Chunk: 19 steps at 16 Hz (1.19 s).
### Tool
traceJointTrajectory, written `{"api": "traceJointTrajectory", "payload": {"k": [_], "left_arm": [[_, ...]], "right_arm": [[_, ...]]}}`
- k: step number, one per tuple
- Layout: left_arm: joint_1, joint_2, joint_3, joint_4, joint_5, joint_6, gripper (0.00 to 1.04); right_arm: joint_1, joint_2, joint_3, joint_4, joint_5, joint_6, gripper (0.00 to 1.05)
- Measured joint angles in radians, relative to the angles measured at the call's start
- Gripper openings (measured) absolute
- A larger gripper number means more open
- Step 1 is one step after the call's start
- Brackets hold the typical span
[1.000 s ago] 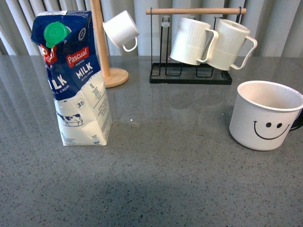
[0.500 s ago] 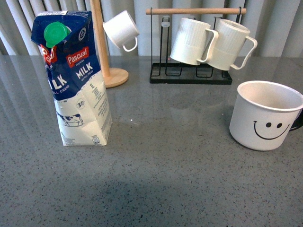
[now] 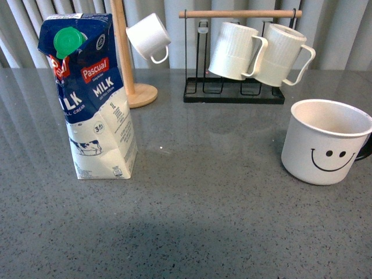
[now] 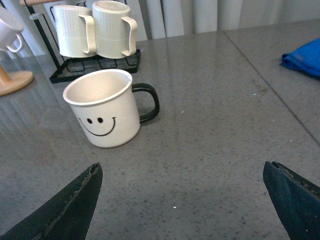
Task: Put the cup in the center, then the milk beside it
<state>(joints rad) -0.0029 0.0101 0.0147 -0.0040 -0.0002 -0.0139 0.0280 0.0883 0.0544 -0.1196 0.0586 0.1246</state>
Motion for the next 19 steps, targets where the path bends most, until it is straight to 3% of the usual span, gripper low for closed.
{"api": "traceJointTrajectory", "payload": {"k": [3,5,7,10,13,19], "left_arm": [[0.000,0.000,0.000,0.000,0.000,0.000,0.98],[0.000,0.000,0.000,0.000,0.000,0.000,0.98],[0.000,0.000,0.000,0.000,0.000,0.000,0.98],[0.000,0.000,0.000,0.000,0.000,0.000,0.98],[0.000,0.000,0.000,0.000,0.000,0.000,0.98],[0.000,0.000,0.000,0.000,0.000,0.000,0.98]], "right_arm": [[-0.083,0.212,0.136,0.230,-0.098,0.044,0.98],[-0.109,0.471,0.274,0.393,-0.188,-0.016,0.98],[-0.107,0.708,0.435,0.443,-0.237,-0.104,0.98],[-0.092,1.047,0.725,0.291,-0.317,-0.226,0.98],[-0.063,1.362,1.006,-0.026,-0.404,-0.403,0.98],[-0.026,1.571,1.166,-0.241,-0.429,-0.532,0.98]]}}
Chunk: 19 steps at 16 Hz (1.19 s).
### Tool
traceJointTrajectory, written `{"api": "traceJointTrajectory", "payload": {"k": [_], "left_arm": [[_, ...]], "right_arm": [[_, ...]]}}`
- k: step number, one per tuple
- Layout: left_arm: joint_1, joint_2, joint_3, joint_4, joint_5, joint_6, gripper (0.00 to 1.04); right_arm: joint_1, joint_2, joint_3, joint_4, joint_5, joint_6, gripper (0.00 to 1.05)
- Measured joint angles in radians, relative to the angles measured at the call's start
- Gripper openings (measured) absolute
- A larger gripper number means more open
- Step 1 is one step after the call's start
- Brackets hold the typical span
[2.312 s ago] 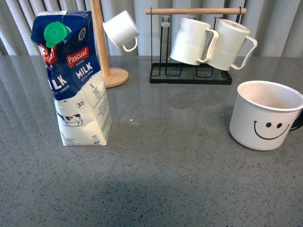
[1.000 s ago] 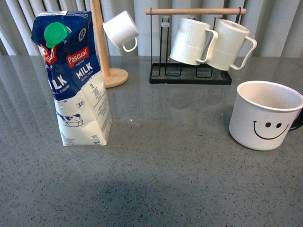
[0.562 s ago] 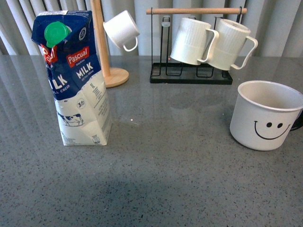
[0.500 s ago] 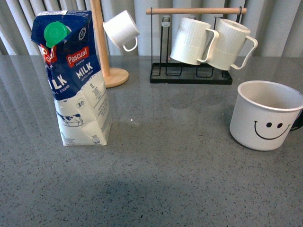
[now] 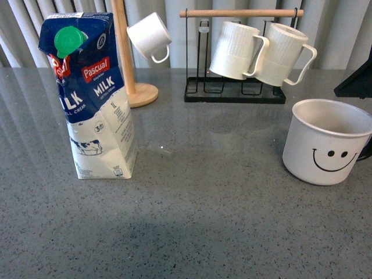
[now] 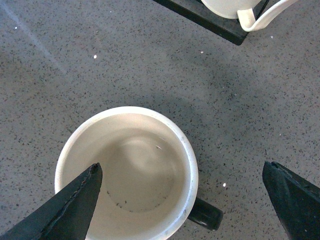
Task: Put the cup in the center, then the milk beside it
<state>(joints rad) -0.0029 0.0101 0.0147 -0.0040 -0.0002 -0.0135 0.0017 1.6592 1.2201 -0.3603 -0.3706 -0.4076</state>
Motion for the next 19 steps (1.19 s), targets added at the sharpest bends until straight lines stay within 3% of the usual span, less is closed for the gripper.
{"api": "traceJointTrajectory", "payload": {"k": [14,15,16,19], "left_arm": [[0.000,0.000,0.000,0.000,0.000,0.000,0.98],[0.000,0.000,0.000,0.000,0.000,0.000,0.98],[0.000,0.000,0.000,0.000,0.000,0.000,0.98],[0.000,0.000,0.000,0.000,0.000,0.000,0.98]], "right_arm": [[0.000,0.135,0.063,-0.046,0.002,-0.116,0.95],[0.005,0.153,0.076,-0.044,0.015,-0.119,0.88],[0.006,0.155,0.078,-0.042,0.019,-0.125,0.68],[0.011,0.158,0.082,-0.047,0.024,-0.143,0.37]]}}
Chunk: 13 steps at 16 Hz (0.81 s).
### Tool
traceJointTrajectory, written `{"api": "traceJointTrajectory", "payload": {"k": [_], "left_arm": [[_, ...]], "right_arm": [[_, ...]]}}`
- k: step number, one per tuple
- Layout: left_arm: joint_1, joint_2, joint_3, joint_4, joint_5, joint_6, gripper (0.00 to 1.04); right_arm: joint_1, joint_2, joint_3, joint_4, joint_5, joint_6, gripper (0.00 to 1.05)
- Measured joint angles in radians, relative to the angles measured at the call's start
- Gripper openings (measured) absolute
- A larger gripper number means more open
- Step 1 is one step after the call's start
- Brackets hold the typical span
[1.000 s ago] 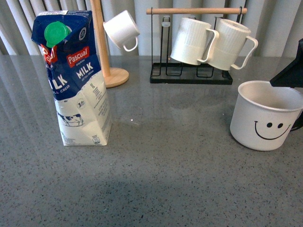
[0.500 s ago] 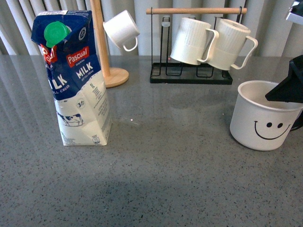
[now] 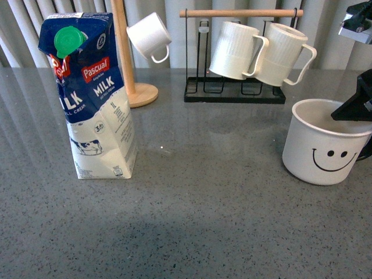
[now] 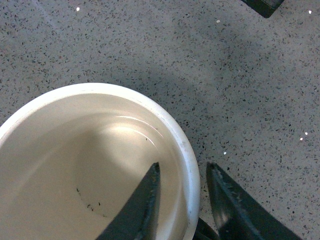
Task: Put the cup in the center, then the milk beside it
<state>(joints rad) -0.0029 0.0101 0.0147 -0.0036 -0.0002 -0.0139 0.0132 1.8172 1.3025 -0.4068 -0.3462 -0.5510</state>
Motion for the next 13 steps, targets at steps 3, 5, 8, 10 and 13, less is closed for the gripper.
{"api": "traceJointTrajectory", "payload": {"k": [3,5,8,10,13], "left_arm": [[0.000,0.000,0.000,0.000,0.000,0.000,0.98],[0.000,0.000,0.000,0.000,0.000,0.000,0.98],[0.000,0.000,0.000,0.000,0.000,0.000,0.98],[0.000,0.000,0.000,0.000,0.000,0.000,0.98],[0.000,0.000,0.000,0.000,0.000,0.000,0.98]], "right_arm": [[0.001,0.001,0.002,-0.002,-0.001,0.002,0.06],[0.007,0.001,0.011,-0.004,-0.013,0.005,0.03],[0.015,-0.001,0.036,-0.032,-0.032,0.021,0.03],[0.028,-0.018,0.061,-0.058,-0.044,0.036,0.03],[0.095,-0.060,0.075,-0.058,-0.048,0.061,0.03]]}}
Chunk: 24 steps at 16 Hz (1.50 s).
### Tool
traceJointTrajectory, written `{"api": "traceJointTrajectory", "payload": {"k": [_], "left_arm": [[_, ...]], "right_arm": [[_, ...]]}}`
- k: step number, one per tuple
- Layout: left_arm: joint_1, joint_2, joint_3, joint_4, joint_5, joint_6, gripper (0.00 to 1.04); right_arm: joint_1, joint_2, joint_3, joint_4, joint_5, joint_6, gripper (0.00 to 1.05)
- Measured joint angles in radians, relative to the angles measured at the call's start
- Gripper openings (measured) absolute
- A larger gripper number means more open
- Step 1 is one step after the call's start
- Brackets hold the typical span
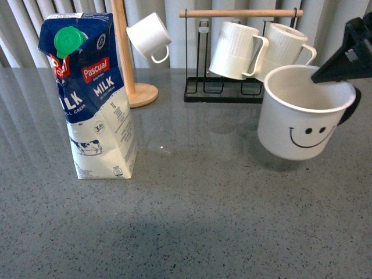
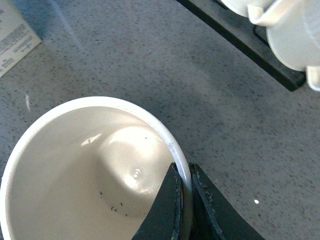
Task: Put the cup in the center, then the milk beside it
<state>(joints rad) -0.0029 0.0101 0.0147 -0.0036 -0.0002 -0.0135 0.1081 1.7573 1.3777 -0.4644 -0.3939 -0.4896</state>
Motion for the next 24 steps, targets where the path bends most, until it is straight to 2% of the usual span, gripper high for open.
{"api": "traceJointTrajectory", "payload": {"k": [6,20,21,24], "left_arm": [[0.000,0.000,0.000,0.000,0.000,0.000,0.98],[0.000,0.000,0.000,0.000,0.000,0.000,0.98],[0.000,0.000,0.000,0.000,0.000,0.000,0.98],[0.000,0.000,0.000,0.000,0.000,0.000,0.98]], "right_arm": [[0.113,0.024,-0.039,0.057,0.025,0.061,0.03],[0.149,0.073,-0.050,0.087,0.065,0.097,0.03],[0.153,0.073,-0.053,0.098,0.077,0.096,0.09],[0.153,0.073,-0.053,0.098,0.082,0.087,0.38]]}}
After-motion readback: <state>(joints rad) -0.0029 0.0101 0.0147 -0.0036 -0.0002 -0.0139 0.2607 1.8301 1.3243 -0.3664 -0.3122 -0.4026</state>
